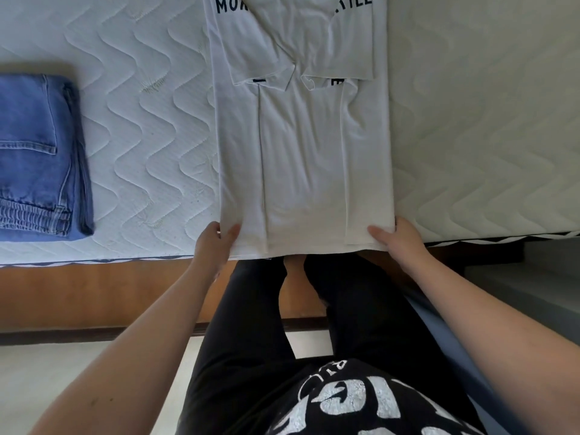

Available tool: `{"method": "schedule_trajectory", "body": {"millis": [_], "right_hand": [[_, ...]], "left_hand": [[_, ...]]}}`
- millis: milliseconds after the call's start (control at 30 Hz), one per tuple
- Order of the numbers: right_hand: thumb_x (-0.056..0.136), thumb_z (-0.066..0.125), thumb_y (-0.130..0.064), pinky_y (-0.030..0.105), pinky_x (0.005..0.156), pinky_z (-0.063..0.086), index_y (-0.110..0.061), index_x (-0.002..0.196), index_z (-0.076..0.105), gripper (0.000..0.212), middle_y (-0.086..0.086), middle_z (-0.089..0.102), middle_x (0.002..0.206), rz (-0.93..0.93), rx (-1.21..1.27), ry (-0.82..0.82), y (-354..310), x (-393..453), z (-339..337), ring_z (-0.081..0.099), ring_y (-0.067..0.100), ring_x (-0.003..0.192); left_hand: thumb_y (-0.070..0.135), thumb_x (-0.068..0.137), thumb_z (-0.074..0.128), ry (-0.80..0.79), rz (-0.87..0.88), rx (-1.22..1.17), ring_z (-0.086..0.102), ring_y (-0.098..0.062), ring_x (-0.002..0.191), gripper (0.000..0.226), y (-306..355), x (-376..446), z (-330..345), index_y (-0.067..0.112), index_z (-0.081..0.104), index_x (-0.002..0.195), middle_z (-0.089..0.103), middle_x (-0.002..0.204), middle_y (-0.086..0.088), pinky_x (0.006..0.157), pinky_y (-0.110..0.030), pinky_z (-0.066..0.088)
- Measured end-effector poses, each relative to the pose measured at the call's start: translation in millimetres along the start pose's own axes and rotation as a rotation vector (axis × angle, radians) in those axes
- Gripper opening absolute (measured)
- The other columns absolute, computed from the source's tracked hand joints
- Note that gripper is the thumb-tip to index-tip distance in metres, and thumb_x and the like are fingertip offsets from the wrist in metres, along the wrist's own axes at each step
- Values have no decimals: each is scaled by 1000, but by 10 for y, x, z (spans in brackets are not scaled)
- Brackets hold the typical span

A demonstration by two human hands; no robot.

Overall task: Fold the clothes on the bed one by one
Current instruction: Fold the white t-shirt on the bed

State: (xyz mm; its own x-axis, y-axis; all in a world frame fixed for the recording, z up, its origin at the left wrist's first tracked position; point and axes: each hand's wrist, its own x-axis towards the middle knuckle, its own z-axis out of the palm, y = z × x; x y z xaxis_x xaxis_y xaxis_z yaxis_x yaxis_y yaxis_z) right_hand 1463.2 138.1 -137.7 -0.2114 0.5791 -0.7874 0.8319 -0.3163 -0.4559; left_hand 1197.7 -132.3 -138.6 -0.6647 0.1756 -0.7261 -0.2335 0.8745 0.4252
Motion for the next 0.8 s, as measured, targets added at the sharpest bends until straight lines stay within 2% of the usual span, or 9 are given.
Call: {"method": "schedule_trajectory", "body": {"millis": [100,200,300,367,433,467,567,700,800], "right_hand": [[84,76,-30,29,76,45,-10,125,51,53,9,65,112,25,44,146,-11,-151,-84,61,19,89],[89,69,-23,28,78,46,-27,130,44,49,4,64,109,-119,57,187,-55,-310,-175,62,18,91],[95,62,-21,11,83,40,-33,112,60,21,-11,64,105,-310,-51,103,-158,-460,-272,59,12,104],[95,63,-22,2,78,33,-31,111,66,19,-13,62,109,-357,-141,9,-218,-545,-321,55,8,109],[90,70,-20,5,86,28,-23,128,61,39,-6,56,120,-393,-306,-67,-255,-614,-366,48,11,114],[87,73,-18,9,92,26,-19,135,55,51,-2,52,125,-411,-398,-97,-260,-635,-383,46,14,119],[87,69,-5,24,103,29,-14,144,45,62,13,46,137,-464,-566,-102,-282,-687,-372,45,29,126],[88,53,10,28,86,38,-11,136,53,53,14,51,123,-563,-602,131,-322,-750,-302,53,30,106],[78,71,6,38,72,47,-5,110,70,34,18,60,99,-760,-654,303,-434,-806,-347,59,38,85]], "left_hand": [[43,90,65,54,-6,-114,62,-14,74,31,-3,-128,-44,20,50,105,64,88,-1,54,-26,44],[33,91,67,41,58,-240,65,-12,69,39,44,-272,-82,36,40,119,69,82,1,56,-21,50],[24,92,65,7,192,-219,64,-2,69,24,86,-425,-134,41,56,105,71,81,13,58,-10,47],[21,93,66,-28,243,-141,64,2,83,19,103,-504,-177,40,68,96,70,89,19,68,-8,47],[23,89,70,-113,269,-13,61,-5,90,25,114,-557,-240,35,68,111,62,103,11,80,-19,47],[23,86,74,-156,297,90,58,-11,91,39,126,-576,-274,32,64,122,56,107,6,81,-22,45],[14,79,78,-159,433,324,50,-19,99,61,151,-639,-324,21,54,135,43,111,0,90,-18,36],[2,82,65,39,460,375,48,-32,106,46,253,-756,-264,18,61,125,47,115,-6,98,-36,39],[4,83,65,193,485,476,46,-33,107,29,421,-793,-259,17,71,108,50,109,-8,97,-35,30]]}}
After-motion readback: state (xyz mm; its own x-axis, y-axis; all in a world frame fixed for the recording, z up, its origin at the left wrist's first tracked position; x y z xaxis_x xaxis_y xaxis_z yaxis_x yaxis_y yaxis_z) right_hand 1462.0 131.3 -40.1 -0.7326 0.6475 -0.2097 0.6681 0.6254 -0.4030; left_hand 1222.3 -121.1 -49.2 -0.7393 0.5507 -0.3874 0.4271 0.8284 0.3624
